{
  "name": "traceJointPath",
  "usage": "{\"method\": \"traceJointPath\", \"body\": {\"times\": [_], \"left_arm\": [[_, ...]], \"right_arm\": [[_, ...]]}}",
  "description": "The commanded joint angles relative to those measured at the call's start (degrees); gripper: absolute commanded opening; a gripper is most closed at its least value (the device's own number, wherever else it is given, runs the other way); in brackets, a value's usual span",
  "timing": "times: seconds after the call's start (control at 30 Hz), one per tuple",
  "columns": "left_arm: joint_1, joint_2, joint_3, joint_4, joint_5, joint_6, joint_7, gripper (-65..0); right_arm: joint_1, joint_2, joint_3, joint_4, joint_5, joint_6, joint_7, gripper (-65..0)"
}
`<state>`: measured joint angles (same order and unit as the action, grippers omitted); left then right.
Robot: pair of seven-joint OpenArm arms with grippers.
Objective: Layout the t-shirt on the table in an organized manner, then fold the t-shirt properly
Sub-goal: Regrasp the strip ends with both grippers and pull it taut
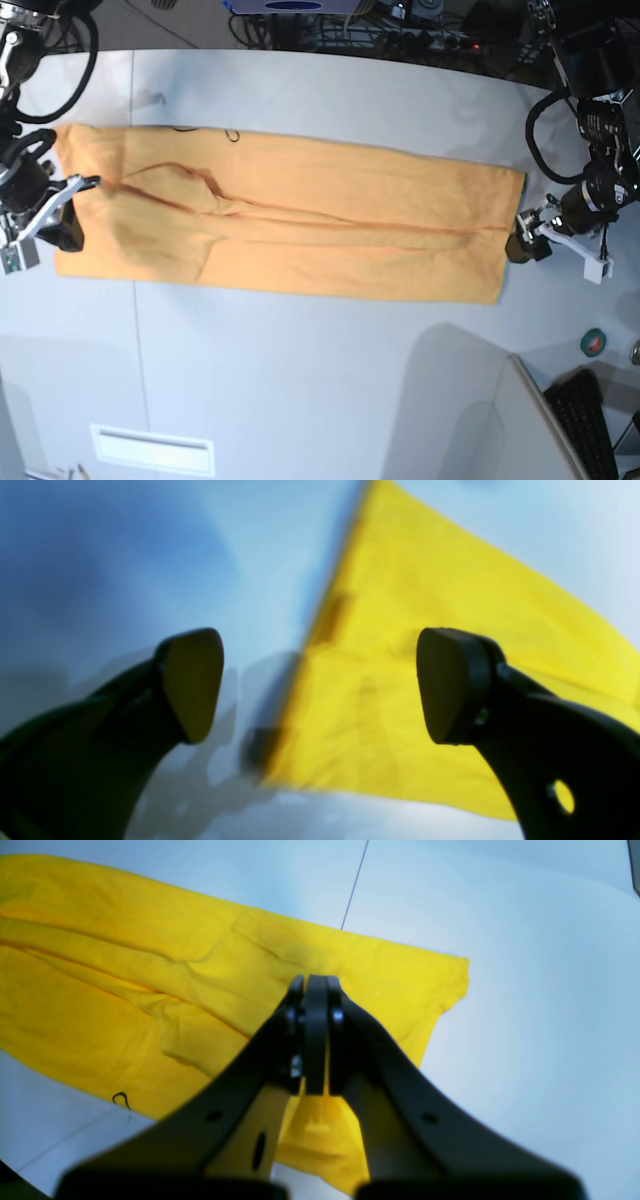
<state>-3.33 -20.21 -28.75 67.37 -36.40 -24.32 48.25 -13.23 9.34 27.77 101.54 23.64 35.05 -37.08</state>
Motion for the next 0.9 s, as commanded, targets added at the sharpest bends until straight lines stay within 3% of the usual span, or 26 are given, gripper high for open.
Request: {"method": "traceJointPath", "body": {"times": [0.0,0.13,0.3,0.5,0.77,0.87], "left_arm": [[-0.8,-1.1,0.0,-0.3,-0.6,-0.4,-1.9,-7.2],[-1.1,-1.4,0.8,-6.4,-0.6,-0.4,-9.8,-7.2],[-3.9,-2.8,9.1,-13.4,-0.5,-0.4,-10.6,-7.2],[-6.4,-2.8,10.3,-19.4,-0.5,-0.4,-15.3,-7.2],[-9.6,-2.9,16.9,-23.9,-0.5,-0.4,-15.6,-7.4],[-9.7,-2.8,17.2,-24.2,-0.5,-0.4,-15.6,-15.1]], "right_arm": [[0.4,0.8,0.1,0.9,0.9,0.1,1.3,-65.0],[0.4,-0.4,0.5,0.9,0.9,0.1,1.3,-65.0],[0.4,-1.6,0.1,1.4,0.8,0.1,1.3,-65.0],[0.4,-3.1,0.5,1.4,0.8,0.1,1.2,-65.0],[0.4,-3.2,0.5,1.4,0.8,0.1,1.2,-65.0],[0.4,-3.2,0.5,1.4,0.8,0.1,1.2,-65.0]]}}
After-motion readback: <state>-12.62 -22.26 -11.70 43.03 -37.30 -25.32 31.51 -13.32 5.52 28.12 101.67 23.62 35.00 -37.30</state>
